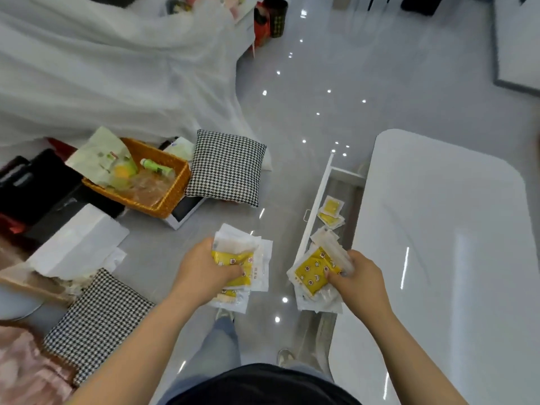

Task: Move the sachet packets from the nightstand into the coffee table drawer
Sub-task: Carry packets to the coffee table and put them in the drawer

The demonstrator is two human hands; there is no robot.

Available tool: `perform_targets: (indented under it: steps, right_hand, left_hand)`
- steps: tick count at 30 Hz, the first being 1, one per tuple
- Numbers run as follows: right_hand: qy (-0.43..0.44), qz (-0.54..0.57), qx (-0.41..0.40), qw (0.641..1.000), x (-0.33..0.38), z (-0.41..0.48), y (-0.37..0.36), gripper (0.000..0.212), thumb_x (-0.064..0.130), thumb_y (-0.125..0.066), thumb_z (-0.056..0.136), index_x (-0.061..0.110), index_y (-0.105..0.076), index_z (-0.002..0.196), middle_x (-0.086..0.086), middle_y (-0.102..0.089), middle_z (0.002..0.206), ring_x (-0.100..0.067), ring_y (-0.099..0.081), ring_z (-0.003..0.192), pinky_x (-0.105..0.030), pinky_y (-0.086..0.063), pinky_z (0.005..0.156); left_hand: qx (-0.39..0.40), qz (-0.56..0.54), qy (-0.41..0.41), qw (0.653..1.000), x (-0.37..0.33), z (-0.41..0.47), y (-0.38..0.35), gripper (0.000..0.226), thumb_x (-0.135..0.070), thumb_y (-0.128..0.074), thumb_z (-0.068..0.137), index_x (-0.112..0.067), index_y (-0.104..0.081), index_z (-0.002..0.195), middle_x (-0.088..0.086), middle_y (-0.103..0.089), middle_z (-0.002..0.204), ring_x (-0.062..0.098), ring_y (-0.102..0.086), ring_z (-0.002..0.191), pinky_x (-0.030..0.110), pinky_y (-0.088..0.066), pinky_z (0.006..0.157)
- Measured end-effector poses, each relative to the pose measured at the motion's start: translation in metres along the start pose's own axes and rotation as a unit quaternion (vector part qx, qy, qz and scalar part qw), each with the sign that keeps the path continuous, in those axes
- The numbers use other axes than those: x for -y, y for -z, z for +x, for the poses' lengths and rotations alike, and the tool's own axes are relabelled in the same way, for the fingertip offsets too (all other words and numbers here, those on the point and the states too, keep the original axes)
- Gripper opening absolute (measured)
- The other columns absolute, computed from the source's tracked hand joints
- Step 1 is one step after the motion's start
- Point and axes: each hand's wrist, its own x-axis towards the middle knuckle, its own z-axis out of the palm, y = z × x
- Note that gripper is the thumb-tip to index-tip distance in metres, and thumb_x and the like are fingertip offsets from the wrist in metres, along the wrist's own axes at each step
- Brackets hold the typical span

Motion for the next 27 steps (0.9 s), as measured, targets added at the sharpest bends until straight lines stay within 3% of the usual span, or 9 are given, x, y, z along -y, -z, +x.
perform_targets:
  steps: [3,7,13,19,22,27]
  right_hand:
    - [-0.03,0.018,-0.031,0.999,0.027,0.017,-0.019,0.021,0.017,-0.071,0.081,0.025,-0.057,0.094,0.006,-0.062,0.086,-0.014,-0.061,0.078,-0.023,-0.049,0.066]
    - [-0.07,0.054,-0.079,0.993,0.055,0.032,-0.032,0.021,0.013,-0.07,0.079,0.024,-0.058,0.092,0.007,-0.063,0.083,-0.014,-0.062,0.078,-0.022,-0.047,0.064]
    - [-0.133,0.083,-0.147,0.977,0.064,0.052,-0.027,0.018,0.014,-0.07,0.08,0.021,-0.058,0.091,0.008,-0.059,0.079,-0.005,-0.057,0.072,-0.014,-0.039,0.058]
    - [-0.192,0.103,-0.214,0.952,0.043,0.098,-0.002,0.015,0.014,-0.071,0.08,0.017,-0.059,0.089,0.004,-0.06,0.079,-0.004,-0.056,0.069,-0.015,-0.037,0.055]
    - [-0.218,0.115,-0.235,0.94,0.034,0.119,0.012,0.014,0.013,-0.071,0.077,0.014,-0.061,0.088,0.002,-0.062,0.078,-0.007,-0.057,0.069,-0.019,-0.041,0.056]
    - [-0.258,0.135,-0.264,0.92,0.022,0.149,0.042,0.014,0.014,-0.07,0.078,0.015,-0.061,0.088,0.002,-0.062,0.079,-0.007,-0.057,0.069,-0.021,-0.042,0.056]
  left_hand:
    - [0.026,0.038,-0.028,0.999,-0.01,0.044,0.027,0.036,-0.018,-0.081,0.067,-0.026,-0.062,0.097,-0.005,-0.068,0.092,0.016,-0.063,0.085,0.031,-0.051,0.072]
    - [0.081,0.076,-0.065,0.992,-0.032,0.09,0.049,0.037,-0.018,-0.079,0.069,-0.024,-0.062,0.101,-0.005,-0.066,0.092,0.013,-0.06,0.082,0.023,-0.044,0.061]
    - [0.156,0.096,-0.095,0.978,-0.068,0.148,0.04,0.042,-0.017,-0.08,0.067,-0.026,-0.064,0.104,-0.008,-0.069,0.095,0.013,-0.065,0.09,0.035,-0.054,0.083]
    - [0.201,0.165,-0.151,0.954,-0.135,0.21,0.0,0.041,-0.017,-0.079,0.068,-0.02,-0.062,0.105,-0.003,-0.069,0.095,0.016,-0.065,0.088,0.035,-0.055,0.079]
    - [0.212,0.21,-0.187,0.936,-0.167,0.232,-0.016,0.045,-0.019,-0.079,0.068,-0.018,-0.061,0.109,-0.002,-0.067,0.097,0.014,-0.062,0.087,0.023,-0.048,0.068]
    - [0.237,0.246,-0.229,0.912,-0.226,0.26,-0.049,0.039,-0.016,-0.078,0.07,-0.021,-0.059,0.103,-0.004,-0.065,0.094,0.016,-0.061,0.087,0.024,-0.046,0.073]
